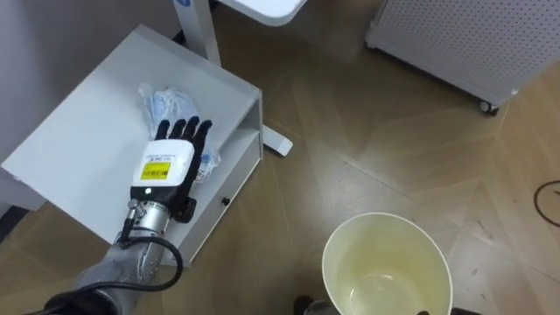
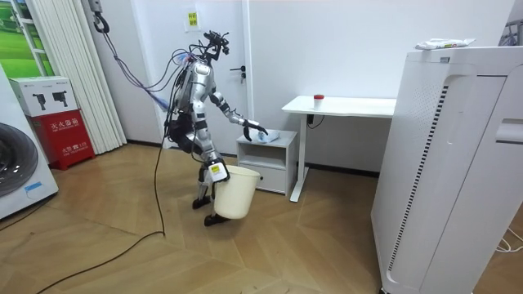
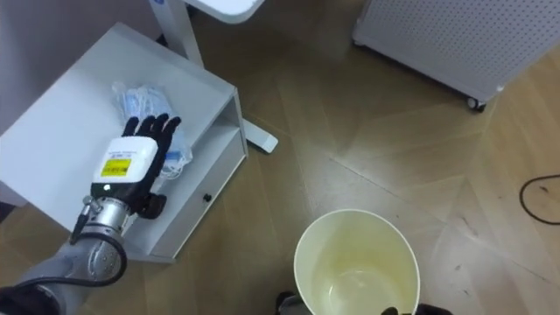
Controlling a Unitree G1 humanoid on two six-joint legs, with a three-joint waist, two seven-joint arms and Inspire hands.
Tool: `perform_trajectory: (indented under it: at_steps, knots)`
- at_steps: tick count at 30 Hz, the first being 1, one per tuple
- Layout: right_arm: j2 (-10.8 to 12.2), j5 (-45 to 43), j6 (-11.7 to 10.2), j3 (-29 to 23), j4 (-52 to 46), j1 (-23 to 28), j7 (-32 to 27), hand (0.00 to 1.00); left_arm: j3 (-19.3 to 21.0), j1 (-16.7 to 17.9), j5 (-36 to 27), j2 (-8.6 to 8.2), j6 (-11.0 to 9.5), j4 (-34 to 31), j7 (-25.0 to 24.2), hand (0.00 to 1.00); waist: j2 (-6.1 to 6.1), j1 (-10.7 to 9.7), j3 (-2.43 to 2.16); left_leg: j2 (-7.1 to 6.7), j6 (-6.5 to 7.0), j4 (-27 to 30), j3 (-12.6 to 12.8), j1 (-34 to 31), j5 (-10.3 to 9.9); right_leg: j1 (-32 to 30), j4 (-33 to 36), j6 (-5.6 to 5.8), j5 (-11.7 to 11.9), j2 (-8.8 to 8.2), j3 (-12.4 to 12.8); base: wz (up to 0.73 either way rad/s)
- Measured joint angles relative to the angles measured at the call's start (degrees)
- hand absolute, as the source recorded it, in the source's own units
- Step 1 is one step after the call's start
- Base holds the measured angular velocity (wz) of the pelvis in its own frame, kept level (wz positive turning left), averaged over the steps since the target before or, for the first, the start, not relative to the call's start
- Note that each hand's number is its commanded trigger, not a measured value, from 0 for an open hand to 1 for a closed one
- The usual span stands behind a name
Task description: Pick garbage
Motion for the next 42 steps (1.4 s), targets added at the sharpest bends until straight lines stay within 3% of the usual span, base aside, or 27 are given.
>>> perform_trajectory:
  at_steps: [4,9,18,29,38,42]
  knots:
    - [-0.23,0.0,0.88,0.0,-1.41,0.99,0.1,1.0,-1.19,-0.58,2.21,-0.02,2.14,1.17,-2.98,1.0,0.03,-0.72,-0.02,-0.03,0.01,0.01,0.02,0.01,0.02,-0.02,0.08,0.0,0.0,-0.21,0.01,0.0]
    - [-0.23,0.0,1.04,-0.14,-2.82,2.07,-0.29,1.0,-1.17,-0.72,2.22,0.09,3.08,1.52,-5.27,1.0,0.06,-0.9,-0.04,-0.01,0.01,-0.12,0.06,-0.03,0.02,-0.01,-0.1,0.0,0.0,-0.14,0.02,0.0]
    - [-0.23,0.34,0.77,-0.13,-4.04,2.61,-0.64,1.0,-1.15,-0.75,2.25,1.37,3.28,1.98,-6.6,1.0,0.02,-0.89,-0.1,-0.03,0.02,-0.1,0.06,-0.02,0.03,0.09,-0.13,0.0,0.01,-0.24,0.01,0.0]
    - [-0.21,1.7,0.52,-0.06,-4.41,2.71,-1.01,1.0,-1.12,-0.83,2.19,1.53,3.34,2.78,-7.62,1.0,0.06,-0.94,-0.15,-0.05,0.06,-0.06,-0.03,0.07,0.05,0.31,-0.16,0.03,0.04,-0.35,-0.14,0.0]
    - [-0.15,1.69,0.17,0.95,-3.93,2.82,-2.73,1.0,-0.5,-0.82,-0.92,1.3,1.55,3.82,-4.37,1.0,0.53,0.12,-0.26,-0.17,0.15,-2.43,-0.32,3.48,0.44,4.44,-3.4,0.25,0.66,-0.21,-0.91,0.01]
    - [0.67,0.44,-2.21,1.5,-3.16,2.79,-2.75,1.0,2.74,-0.33,-8.38,-0.09,-2.16,0.94,-3.71,1.0,0.54,0.61,-0.29,-0.9,0.16,-4.29,-0.27,5.05,0.88,6.0,-4.96,0.46,0.86,-0.61,-0.86,0.02]
